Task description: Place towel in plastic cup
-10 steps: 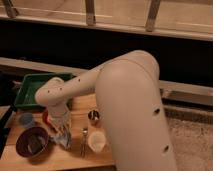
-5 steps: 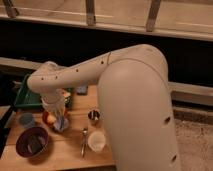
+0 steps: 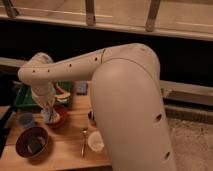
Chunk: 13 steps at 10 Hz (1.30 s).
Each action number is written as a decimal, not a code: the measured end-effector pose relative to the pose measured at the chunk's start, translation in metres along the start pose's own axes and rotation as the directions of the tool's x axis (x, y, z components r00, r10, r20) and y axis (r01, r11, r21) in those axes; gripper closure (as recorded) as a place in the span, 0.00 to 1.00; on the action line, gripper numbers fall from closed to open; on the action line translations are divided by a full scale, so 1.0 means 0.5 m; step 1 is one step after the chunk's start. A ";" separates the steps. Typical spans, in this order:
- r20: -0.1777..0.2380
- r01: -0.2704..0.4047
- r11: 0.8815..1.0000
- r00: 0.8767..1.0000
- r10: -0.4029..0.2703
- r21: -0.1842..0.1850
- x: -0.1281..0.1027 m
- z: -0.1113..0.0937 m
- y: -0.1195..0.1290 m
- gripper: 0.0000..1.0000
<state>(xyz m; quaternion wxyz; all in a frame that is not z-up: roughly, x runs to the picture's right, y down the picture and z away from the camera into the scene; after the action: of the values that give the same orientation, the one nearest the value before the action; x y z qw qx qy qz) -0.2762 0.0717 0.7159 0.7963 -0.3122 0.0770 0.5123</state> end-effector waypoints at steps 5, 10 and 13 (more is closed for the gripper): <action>0.006 -0.003 1.000 1.000 0.003 -0.008 0.001 0.002 0.004 1.00; 0.178 0.054 0.998 0.983 -0.046 -0.042 -0.075 -0.060 0.075 1.00; 0.225 0.174 0.983 0.961 -0.158 -0.053 -0.117 -0.088 0.159 1.00</action>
<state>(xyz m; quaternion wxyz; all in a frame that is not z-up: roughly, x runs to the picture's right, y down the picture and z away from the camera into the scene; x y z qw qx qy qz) -0.3635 0.0239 0.6737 0.8283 -0.2877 -0.0567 0.4773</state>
